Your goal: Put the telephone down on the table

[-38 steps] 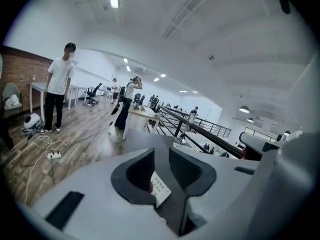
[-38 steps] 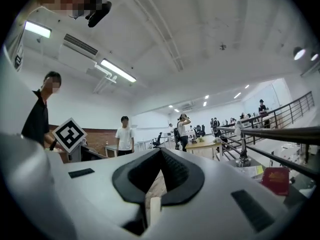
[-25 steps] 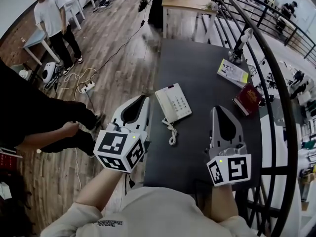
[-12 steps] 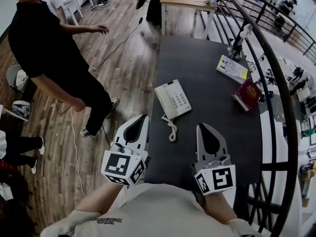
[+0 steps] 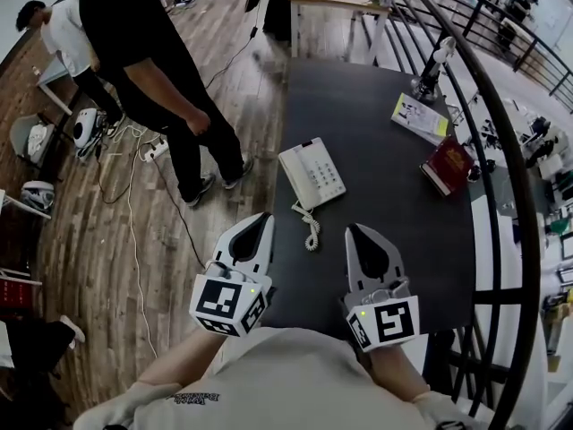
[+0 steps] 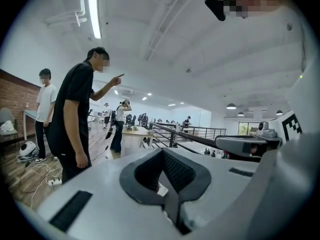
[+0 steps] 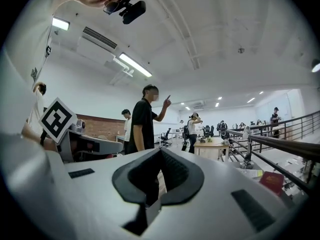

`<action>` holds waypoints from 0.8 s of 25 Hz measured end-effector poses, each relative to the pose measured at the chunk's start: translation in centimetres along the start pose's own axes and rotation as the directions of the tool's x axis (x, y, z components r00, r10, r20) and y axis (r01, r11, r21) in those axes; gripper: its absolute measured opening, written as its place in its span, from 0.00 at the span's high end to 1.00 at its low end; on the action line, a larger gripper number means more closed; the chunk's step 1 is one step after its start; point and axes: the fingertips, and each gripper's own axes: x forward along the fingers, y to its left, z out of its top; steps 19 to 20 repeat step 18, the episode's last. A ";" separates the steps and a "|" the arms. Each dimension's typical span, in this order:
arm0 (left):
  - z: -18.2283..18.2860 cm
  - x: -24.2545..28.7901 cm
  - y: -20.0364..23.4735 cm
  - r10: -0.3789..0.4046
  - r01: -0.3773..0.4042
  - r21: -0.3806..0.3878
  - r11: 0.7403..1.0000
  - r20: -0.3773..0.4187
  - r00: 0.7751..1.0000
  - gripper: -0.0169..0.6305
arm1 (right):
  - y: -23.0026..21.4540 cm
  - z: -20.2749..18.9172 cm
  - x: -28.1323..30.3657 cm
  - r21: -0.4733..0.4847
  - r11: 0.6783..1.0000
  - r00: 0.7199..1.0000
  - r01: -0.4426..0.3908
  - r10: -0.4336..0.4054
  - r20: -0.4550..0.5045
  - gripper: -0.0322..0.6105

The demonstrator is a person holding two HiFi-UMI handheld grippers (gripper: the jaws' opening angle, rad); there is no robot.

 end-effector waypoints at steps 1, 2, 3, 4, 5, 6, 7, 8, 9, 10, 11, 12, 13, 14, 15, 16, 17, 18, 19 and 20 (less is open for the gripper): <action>0.1 0.0 -0.1 -0.001 0.001 0.000 1.000 0.001 1.000 0.97 | 0.0 0.1 0.0 -0.001 1.000 1.000 0.000 0.000 0.000 0.95; 0.2 0.0 -0.2 -0.003 0.003 0.000 1.000 0.002 1.000 0.97 | 0.0 0.2 -0.1 -0.002 1.000 1.000 0.000 0.000 0.000 0.95; 0.2 -0.1 -0.2 -0.004 0.004 0.000 1.000 0.002 1.000 0.97 | 0.0 0.3 -0.1 -0.002 1.000 1.000 0.000 0.000 -0.001 0.95; 0.3 -0.1 -0.3 -0.006 0.006 0.000 1.000 0.002 1.000 0.97 | 0.1 0.3 -0.2 -0.003 1.000 1.000 0.000 0.000 -0.001 0.95; 0.3 -0.1 -0.3 -0.008 0.008 0.000 1.000 0.001 1.000 0.97 | 0.1 0.4 -0.2 -0.003 1.000 1.000 0.001 -0.001 -0.002 0.95; 0.3 -0.1 -0.4 -0.008 0.008 0.000 1.000 0.000 1.000 0.97 | 0.1 0.4 -0.3 -0.003 1.000 1.000 0.001 -0.001 -0.003 0.95; 0.2 -0.1 -0.4 -0.009 0.009 0.000 1.000 0.000 1.000 0.97 | 0.1 0.4 -0.3 -0.004 1.000 1.000 0.001 -0.001 -0.003 0.95; 0.2 -0.1 -0.5 -0.009 0.009 0.000 1.000 -0.001 1.000 0.97 | 0.0 0.4 -0.4 -0.004 1.000 1.000 0.002 -0.002 -0.003 0.95; 0.1 -0.1 -0.6 -0.009 0.009 0.000 1.000 -0.001 1.000 0.97 | -0.1 0.4 -0.4 -0.004 1.000 1.000 0.002 -0.002 -0.004 0.95; 0.1 0.0 -0.6 -0.009 0.009 -0.001 1.000 -0.002 1.000 0.97 | -0.2 0.3 -0.4 -0.005 1.000 1.000 0.003 -0.003 -0.004 0.95; 0.1 0.0 -0.7 -0.010 0.010 -0.002 1.000 -0.002 1.000 0.97 | -0.2 0.3 -0.4 -0.005 1.000 1.000 0.003 -0.003 -0.003 0.95; 0.1 0.0 -0.7 -0.011 0.011 -0.002 1.000 -0.002 1.000 0.97 | -0.2 0.3 -0.4 -0.006 1.000 1.000 0.003 -0.003 -0.002 0.95; 0.1 0.0 -0.8 -0.012 0.012 -0.001 1.000 -0.002 1.000 0.97 | -0.2 0.4 -0.5 -0.006 1.000 1.000 0.003 -0.003 -0.001 0.95; 0.1 -0.1 -0.8 -0.013 0.013 -0.001 1.000 -0.002 1.000 0.97 | -0.2 0.4 -0.5 -0.007 1.000 1.000 0.004 -0.004 -0.002 0.95; 0.1 -0.1 -0.8 -0.013 0.013 0.000 1.000 -0.001 1.000 0.97 | -0.2 0.4 -0.5 -0.007 1.000 1.000 0.004 -0.004 -0.003 0.95; 0.2 -0.2 -0.8 -0.014 0.014 0.000 1.000 -0.001 1.000 0.97 | -0.2 0.4 -0.5 -0.008 1.000 1.000 0.004 -0.004 -0.004 0.95; 0.2 -0.2 -0.9 -0.014 0.014 0.001 1.000 -0.001 1.000 0.97 | -0.1 0.4 -0.5 -0.008 1.000 1.000 0.005 -0.005 -0.005 0.95; 0.2 -0.2 -0.9 -0.015 0.015 0.001 1.000 -0.001 1.000 0.97 | -0.1 0.4 -0.5 -0.009 1.000 1.000 0.005 -0.005 -0.005 0.95; 0.2 -0.2 -0.9 -0.015 0.015 0.001 1.000 -0.001 1.000 0.97 | -0.1 0.4 -0.5 -0.009 1.000 1.000 0.005 -0.005 -0.005 0.95; 0.2 -0.2 -0.9 -0.015 0.015 0.001 1.000 -0.001 1.000 0.97 | -0.1 0.4 -0.5 -0.009 1.000 1.000 0.005 -0.005 -0.005 0.95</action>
